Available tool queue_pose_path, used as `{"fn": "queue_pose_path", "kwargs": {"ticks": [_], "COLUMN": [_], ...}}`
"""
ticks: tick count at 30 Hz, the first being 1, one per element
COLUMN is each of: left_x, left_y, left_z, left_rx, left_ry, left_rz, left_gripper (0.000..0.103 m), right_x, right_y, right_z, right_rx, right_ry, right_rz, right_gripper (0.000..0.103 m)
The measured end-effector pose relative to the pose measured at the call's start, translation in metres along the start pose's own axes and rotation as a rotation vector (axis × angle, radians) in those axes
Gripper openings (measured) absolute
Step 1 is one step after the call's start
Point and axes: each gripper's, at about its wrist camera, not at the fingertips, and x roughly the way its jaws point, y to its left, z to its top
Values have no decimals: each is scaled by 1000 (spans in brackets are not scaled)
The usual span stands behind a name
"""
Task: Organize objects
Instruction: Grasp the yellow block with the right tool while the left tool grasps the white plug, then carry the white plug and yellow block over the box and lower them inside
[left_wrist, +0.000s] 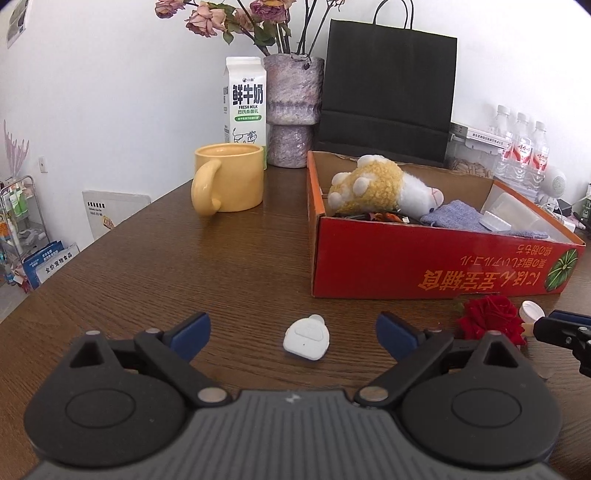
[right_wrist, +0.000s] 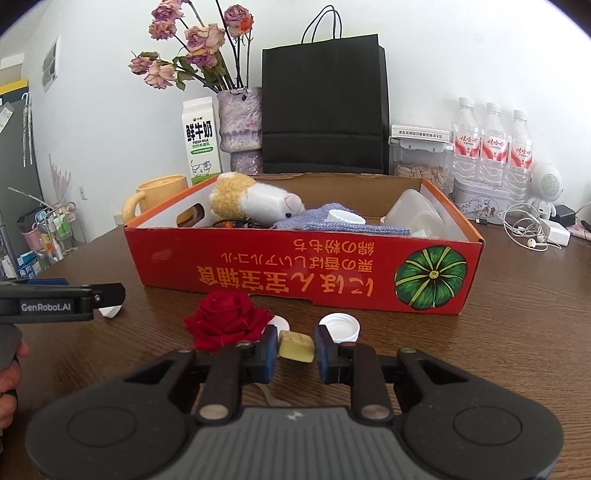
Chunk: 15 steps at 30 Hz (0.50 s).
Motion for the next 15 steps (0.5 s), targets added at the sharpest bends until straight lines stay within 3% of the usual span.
{"fn": "queue_pose_path", "kwargs": {"ticks": [5,9,15], "left_x": [4,6,4], "left_y": [0,-1,-2], "left_z": [-1,-2,-2], "left_rx": [5,8,16], "left_ry": [28,53,39], "left_rz": [-23,-57,-72], "left_gripper": [67,29,28], "right_x": [-2,-2,-3], "right_y": [1,0,1], "right_z": [0,0,-1], "right_rx": [-1,1,1], "right_ry": [-12,-16,-16], "right_rz": [-4,-3,-2], "right_gripper": [20,20,20]}}
